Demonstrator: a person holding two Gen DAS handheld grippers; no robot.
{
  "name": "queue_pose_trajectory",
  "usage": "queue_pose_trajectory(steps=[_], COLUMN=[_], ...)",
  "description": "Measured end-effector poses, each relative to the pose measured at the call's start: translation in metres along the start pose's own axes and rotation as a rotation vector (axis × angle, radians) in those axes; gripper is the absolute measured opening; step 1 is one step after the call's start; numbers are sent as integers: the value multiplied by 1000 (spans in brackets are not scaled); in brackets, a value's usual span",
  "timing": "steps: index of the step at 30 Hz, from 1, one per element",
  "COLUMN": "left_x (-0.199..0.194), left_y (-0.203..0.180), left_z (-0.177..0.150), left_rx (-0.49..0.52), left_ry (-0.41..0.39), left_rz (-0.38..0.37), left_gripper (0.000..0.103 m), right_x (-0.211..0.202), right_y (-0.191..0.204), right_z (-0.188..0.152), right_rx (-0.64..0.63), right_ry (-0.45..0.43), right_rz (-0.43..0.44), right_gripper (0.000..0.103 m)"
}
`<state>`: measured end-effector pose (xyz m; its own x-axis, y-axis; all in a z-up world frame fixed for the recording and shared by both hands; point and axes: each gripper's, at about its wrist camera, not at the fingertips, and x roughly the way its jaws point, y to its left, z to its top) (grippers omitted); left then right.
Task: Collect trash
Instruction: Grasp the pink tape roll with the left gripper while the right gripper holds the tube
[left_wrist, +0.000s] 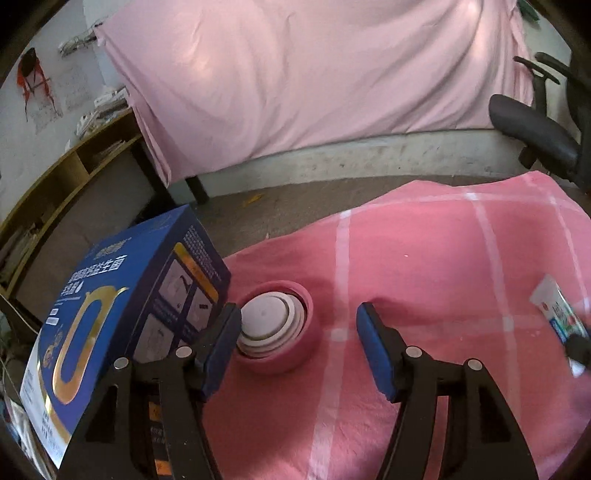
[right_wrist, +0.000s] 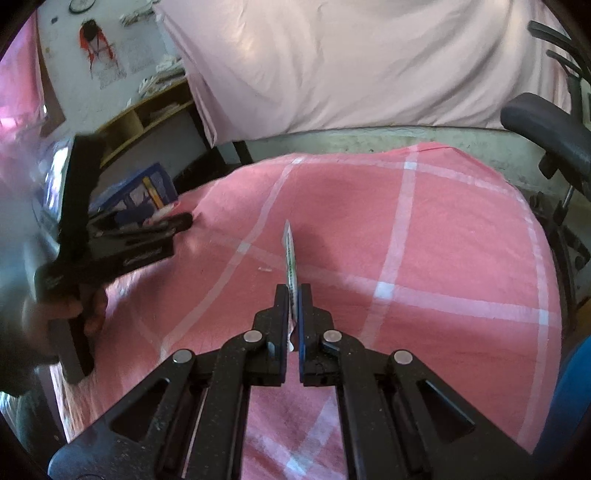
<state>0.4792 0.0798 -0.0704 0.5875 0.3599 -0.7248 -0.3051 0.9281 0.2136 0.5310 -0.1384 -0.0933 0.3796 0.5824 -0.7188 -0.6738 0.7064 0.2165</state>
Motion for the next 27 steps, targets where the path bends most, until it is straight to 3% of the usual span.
queue_pose_trajectory(steps=[6, 10, 15, 19, 22, 27], left_x=[1, 5, 2, -12, -32, -44], left_y=[2, 5, 5, 9, 5, -2], left_z=[-2, -9, -17, -22, -29, -45], left_rx=[13, 39, 46, 0, 24, 35], left_ry=[20, 6, -11, -31, -59, -42], left_rz=[-12, 22, 14, -35, -82, -149], left_gripper=[56, 39, 39, 33, 9, 9], right_x=[5, 2, -1, -3, -7, -18], right_y=[6, 5, 4, 4, 8, 7], right_z=[0, -1, -3, -6, -11, -23], right_rx=[13, 29, 37, 28, 15, 25], right_ry=[16, 5, -1, 2, 9, -1], right_rz=[29, 33, 45, 56, 59, 48], right_gripper=[29, 28, 28, 28, 28, 28])
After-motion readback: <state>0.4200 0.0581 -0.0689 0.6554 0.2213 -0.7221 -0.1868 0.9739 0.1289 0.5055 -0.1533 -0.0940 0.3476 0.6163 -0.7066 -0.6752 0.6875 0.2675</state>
